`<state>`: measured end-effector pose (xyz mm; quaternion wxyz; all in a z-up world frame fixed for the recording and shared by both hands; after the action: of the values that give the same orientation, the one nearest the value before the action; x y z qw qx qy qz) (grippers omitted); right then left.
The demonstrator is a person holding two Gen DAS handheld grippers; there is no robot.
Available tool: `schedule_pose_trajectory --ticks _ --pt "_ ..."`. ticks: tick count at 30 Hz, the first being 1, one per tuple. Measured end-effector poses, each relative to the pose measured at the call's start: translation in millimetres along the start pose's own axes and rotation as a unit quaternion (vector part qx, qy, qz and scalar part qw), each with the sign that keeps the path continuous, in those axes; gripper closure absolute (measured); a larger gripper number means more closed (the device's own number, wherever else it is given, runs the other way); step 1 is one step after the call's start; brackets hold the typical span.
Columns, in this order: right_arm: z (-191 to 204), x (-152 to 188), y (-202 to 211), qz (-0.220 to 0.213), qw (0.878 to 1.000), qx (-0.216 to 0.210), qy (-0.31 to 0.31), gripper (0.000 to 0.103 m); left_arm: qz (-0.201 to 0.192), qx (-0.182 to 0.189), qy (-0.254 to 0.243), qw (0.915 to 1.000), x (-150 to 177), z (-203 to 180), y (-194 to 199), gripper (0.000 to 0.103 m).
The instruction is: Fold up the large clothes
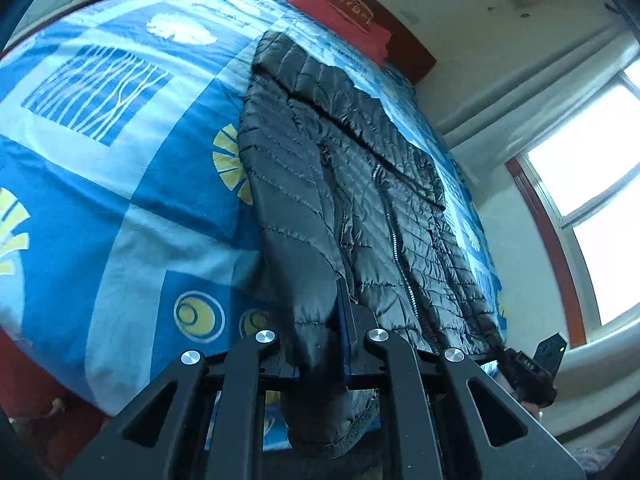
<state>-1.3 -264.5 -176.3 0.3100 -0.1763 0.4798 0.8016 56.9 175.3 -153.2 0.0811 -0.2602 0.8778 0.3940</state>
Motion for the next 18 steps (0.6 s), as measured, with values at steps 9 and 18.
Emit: schedule_pose_trajectory --ticks 9,18 --pt "19 -16 32 -0.027 0.997 -0.069 -0.014 0.092 -0.016 0.033 0.006 0.9993 -11 -22 37 0.09" --pt "47 -110 7 -0.071 0.989 -0.125 0.018 0.092 -0.027 0.066 -0.013 0.9974 -88 -55 17 0.09"
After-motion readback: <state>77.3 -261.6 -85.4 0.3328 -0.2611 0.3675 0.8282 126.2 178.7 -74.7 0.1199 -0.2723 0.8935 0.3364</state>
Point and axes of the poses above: each gripper's, at about its wrist camera, not at the fingertips, and y roughly against the way its jaws point, z to its left, x to its underside, the point moved 7 cm from there along -y, roughly the way its jaws point, and after that the axes turned 8 degrees about y, right-handed, at the moved point
